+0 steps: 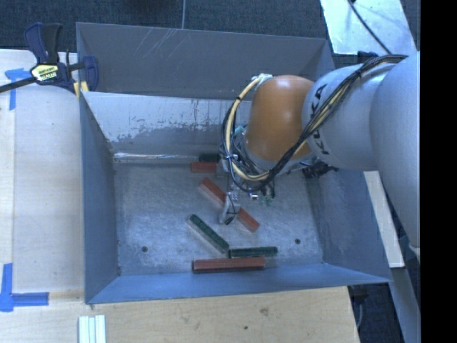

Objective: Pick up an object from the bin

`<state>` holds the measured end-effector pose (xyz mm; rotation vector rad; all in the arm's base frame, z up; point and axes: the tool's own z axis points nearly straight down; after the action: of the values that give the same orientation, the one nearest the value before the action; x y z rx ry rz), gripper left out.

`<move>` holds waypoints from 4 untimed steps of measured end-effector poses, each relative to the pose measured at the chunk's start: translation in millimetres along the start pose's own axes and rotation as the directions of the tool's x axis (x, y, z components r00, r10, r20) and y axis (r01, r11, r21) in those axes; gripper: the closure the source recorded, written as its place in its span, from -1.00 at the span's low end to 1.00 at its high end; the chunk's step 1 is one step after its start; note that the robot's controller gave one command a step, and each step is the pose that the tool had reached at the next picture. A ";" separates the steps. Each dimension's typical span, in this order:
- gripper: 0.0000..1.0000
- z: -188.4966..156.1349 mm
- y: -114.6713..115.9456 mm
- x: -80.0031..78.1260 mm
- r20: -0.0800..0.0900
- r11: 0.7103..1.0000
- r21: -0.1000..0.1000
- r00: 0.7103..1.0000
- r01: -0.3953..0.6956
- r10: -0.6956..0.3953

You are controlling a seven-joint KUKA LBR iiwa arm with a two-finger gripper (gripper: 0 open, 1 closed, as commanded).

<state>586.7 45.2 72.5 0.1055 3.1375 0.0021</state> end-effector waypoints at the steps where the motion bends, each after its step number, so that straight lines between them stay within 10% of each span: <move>1: -1.00 -90.7 53.9 -36.6 0.010 0.979 0.000 0.979 0.204 -0.204; 2: -1.00 3.7 19.1 -31.6 0.002 1.000 0.000 1.000 0.016 -0.016; 3: 1.00 -3.6 20.2 -35.7 0.014 1.000 -0.002 1.000 0.016 -0.016; 4: 1.00 -130.9 10.5 -30.3 0.011 0.998 0.001 0.998 0.061 -0.061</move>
Offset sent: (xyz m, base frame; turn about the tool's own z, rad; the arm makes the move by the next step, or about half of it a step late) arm 0.0368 0.0497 0.0864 -0.2035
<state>617.3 53.5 203.5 0.0099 3.1283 0.0008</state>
